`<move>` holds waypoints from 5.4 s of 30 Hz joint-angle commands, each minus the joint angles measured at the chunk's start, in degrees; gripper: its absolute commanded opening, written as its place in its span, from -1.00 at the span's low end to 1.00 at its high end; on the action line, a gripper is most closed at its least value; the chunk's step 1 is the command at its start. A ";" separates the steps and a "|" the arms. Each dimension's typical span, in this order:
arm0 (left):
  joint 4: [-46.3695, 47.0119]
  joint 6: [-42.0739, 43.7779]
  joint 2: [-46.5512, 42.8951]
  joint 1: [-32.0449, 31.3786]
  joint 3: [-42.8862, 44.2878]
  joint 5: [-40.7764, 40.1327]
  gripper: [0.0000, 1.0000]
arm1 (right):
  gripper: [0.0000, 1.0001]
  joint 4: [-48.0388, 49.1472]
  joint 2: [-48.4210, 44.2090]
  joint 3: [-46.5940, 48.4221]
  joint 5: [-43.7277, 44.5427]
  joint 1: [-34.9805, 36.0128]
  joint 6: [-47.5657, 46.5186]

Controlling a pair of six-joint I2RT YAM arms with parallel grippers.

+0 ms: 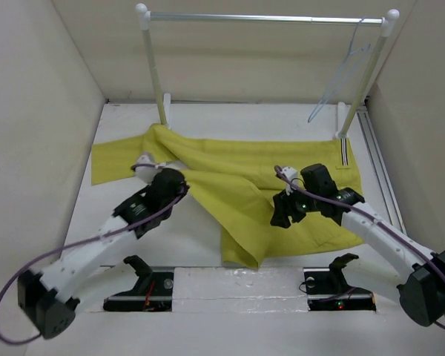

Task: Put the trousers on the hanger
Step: Flatten out the trousers at the center of the board.

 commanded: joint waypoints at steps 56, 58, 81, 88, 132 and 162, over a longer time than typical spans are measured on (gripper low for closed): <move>17.17 18.15 31.64 49.03 13.71 16.42 0.04 | 0.47 28.24 20.47 9.46 -3.81 -59.69 7.94; 17.52 17.89 31.55 48.51 13.71 16.59 0.05 | 0.48 28.79 27.24 12.10 -6.45 -60.23 6.64; 20.60 17.62 31.63 49.82 9.49 17.04 0.01 | 0.24 21.41 50.81 32.42 -11.28 -61.28 0.03; 18.32 17.62 35.32 49.82 10.99 15.28 -0.01 | -0.20 21.67 52.84 33.03 -12.87 -61.28 2.67; 9.78 18.50 26.45 59.65 4.67 16.06 0.31 | 0.37 13.76 22.54 26.71 29.84 -42.91 9.44; 2.68 24.66 44.82 60.99 29.10 8.78 -1.00 | 0.39 16.31 0.45 -4.15 13.93 -21.92 3.72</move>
